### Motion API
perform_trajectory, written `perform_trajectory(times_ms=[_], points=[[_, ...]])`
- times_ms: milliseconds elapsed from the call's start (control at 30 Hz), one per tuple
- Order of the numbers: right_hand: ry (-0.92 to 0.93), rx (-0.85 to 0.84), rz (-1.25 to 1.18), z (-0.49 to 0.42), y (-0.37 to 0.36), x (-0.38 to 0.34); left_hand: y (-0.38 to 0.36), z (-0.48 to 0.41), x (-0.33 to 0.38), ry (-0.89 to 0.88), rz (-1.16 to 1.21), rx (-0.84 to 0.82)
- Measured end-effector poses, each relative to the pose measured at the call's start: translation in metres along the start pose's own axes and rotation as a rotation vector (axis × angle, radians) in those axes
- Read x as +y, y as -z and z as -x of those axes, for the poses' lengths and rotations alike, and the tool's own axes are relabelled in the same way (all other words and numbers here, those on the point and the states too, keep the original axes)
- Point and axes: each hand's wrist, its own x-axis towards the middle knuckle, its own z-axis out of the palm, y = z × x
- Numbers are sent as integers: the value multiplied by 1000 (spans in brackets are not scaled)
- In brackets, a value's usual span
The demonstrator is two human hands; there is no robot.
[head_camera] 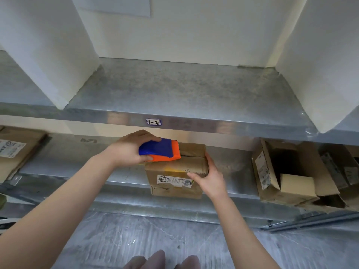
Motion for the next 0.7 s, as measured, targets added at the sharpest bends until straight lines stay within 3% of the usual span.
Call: perform_trajectory(times_ms=[600,700], points=[[-115,-6,-174,3,-12,-17,12,24,-66,-22,60,-36],[-127,89,-171,4,-22,-21,7,22,-70,-9,67,-6]])
